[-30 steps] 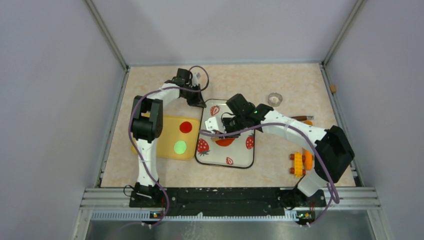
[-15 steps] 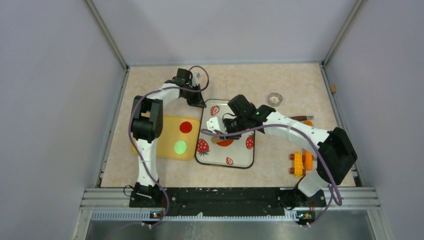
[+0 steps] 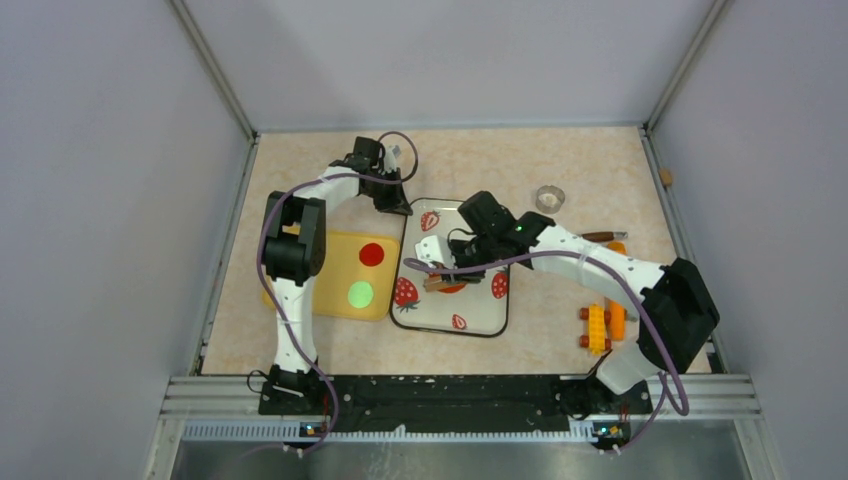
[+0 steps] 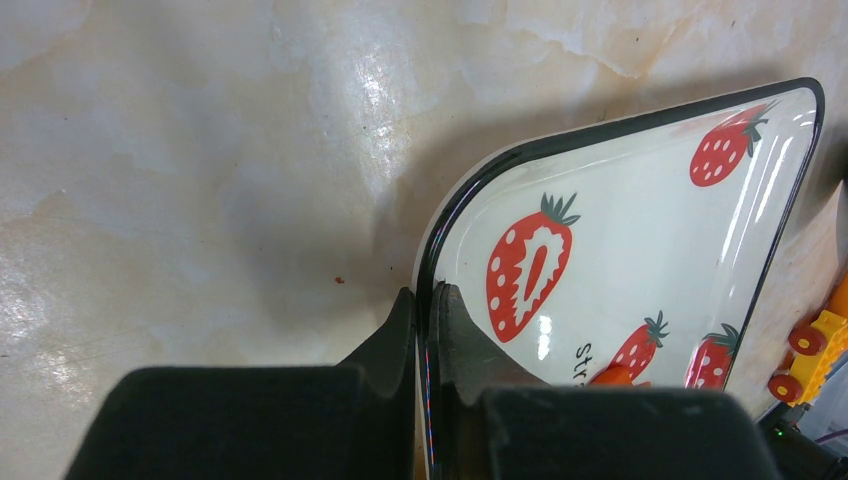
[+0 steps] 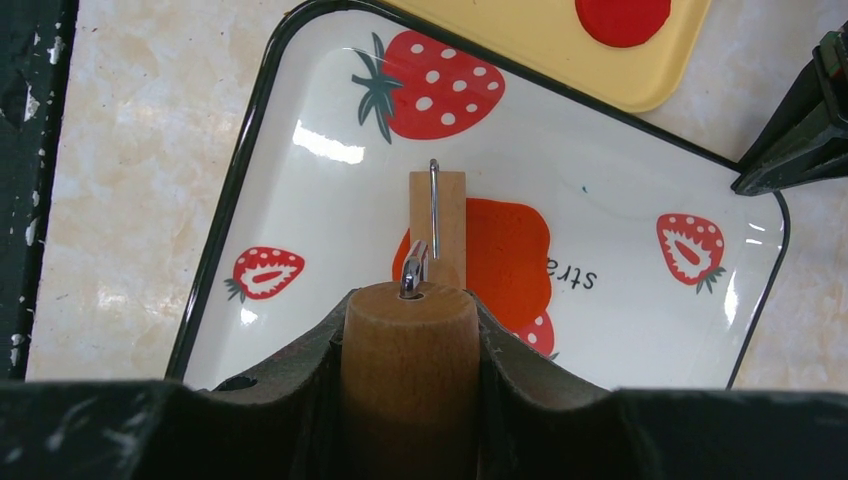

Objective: Roll out the dumpling wrappers from the dough

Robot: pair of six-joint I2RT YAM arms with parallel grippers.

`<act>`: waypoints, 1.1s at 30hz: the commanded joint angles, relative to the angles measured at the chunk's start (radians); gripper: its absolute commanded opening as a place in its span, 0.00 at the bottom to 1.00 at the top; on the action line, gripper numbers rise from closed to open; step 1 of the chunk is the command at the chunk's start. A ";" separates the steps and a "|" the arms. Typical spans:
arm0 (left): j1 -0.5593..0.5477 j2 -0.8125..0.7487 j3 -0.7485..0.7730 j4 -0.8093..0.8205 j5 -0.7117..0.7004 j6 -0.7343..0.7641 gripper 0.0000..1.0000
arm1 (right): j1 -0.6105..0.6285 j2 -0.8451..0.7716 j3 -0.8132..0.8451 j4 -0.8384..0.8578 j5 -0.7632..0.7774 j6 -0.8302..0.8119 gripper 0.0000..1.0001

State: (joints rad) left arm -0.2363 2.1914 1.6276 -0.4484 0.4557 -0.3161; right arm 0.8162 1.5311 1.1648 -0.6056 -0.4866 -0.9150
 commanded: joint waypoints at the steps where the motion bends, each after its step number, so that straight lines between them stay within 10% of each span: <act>1: 0.020 -0.001 -0.012 -0.048 -0.104 0.043 0.00 | 0.029 0.029 -0.071 -0.249 -0.142 0.110 0.00; 20: 0.020 -0.008 -0.029 -0.046 -0.078 0.039 0.00 | 0.011 0.005 0.207 -0.434 -0.042 0.031 0.00; 33: 0.015 -0.016 -0.053 -0.039 -0.067 0.035 0.00 | -0.081 0.036 0.206 -0.014 0.145 0.139 0.00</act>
State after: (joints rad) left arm -0.2359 2.1849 1.6123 -0.4328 0.4591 -0.3164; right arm 0.7315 1.5478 1.3815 -0.7986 -0.3958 -0.7872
